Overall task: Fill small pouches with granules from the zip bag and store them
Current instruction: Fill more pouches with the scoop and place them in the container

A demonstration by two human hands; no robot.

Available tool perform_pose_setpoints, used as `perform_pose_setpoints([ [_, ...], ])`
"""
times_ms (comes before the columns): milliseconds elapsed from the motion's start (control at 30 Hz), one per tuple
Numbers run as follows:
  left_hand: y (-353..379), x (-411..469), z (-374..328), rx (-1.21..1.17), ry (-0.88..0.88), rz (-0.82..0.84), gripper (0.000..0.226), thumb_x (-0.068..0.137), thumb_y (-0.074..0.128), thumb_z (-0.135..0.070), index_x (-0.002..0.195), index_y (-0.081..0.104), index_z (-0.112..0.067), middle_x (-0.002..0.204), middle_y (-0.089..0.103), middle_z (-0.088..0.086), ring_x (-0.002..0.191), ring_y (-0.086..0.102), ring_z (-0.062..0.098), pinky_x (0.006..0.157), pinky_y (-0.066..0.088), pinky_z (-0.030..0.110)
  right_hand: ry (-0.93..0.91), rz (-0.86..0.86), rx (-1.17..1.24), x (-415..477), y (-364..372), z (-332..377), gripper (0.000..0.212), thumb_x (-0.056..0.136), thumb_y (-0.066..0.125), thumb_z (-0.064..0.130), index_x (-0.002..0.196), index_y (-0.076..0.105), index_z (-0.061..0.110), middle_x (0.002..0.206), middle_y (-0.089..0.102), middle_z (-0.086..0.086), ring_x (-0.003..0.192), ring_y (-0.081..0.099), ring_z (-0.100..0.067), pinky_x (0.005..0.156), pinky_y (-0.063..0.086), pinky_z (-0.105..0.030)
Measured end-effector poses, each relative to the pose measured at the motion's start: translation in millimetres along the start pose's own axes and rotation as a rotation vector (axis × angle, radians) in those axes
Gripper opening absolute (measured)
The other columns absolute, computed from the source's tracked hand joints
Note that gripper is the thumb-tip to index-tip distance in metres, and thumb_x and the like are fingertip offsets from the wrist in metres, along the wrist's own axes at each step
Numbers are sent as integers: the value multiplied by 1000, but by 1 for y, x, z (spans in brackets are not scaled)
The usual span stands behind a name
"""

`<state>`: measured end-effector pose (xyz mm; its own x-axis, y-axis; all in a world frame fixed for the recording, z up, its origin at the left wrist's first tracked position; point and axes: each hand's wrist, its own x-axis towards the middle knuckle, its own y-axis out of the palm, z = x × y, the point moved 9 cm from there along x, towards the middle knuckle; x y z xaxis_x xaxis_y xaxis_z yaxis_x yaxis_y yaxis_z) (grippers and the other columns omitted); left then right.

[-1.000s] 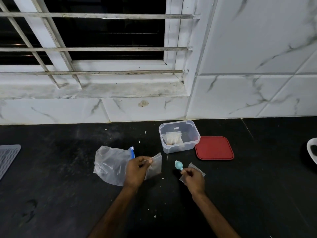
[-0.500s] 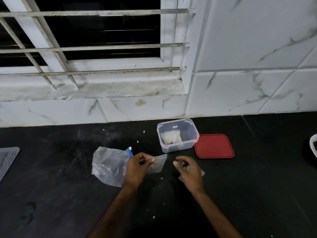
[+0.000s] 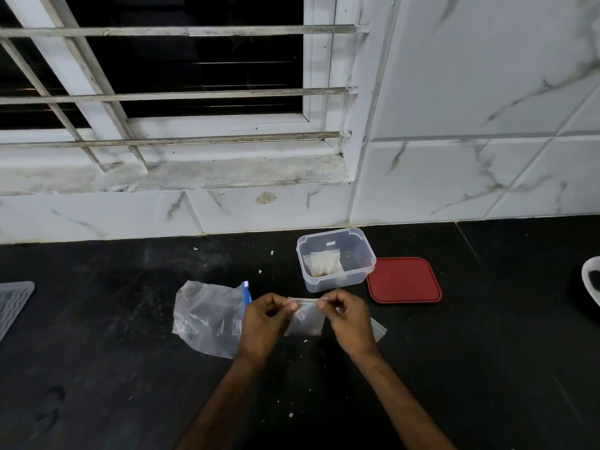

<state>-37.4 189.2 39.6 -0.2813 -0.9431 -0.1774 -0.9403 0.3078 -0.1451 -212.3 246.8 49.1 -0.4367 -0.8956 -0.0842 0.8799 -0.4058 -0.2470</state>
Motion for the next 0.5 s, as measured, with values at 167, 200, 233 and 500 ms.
perform_pose_setpoints([
  [167,-3,2,-10,67,102,24,4,88,68,-8,89,67,-11,89,73,3,90,70,12,80,58,29,-170,97,-153,-3,4,24,10,84,71,16,93,71,20,93,66,11,91,61,1,76,47,-8],
  [200,-2,3,-13,91,125,40,5,88,68,-9,89,66,-13,89,73,2,89,70,12,81,58,30,-196,153,-177,-3,8,28,13,83,72,19,96,71,22,96,65,12,94,61,-1,79,48,-11],
  [233,-2,3,-15,121,146,58,6,88,68,-10,89,66,-16,89,73,1,90,70,11,81,58,30,-210,200,-205,-4,13,30,14,82,73,21,96,71,23,95,65,12,94,61,-2,80,50,-14],
  [500,22,-4,-10,-21,100,176,21,89,67,-16,110,65,-16,107,72,0,102,69,12,88,56,29,-325,3,-349,1,7,45,7,82,71,12,80,69,18,78,66,12,77,63,-3,72,54,-24],
])
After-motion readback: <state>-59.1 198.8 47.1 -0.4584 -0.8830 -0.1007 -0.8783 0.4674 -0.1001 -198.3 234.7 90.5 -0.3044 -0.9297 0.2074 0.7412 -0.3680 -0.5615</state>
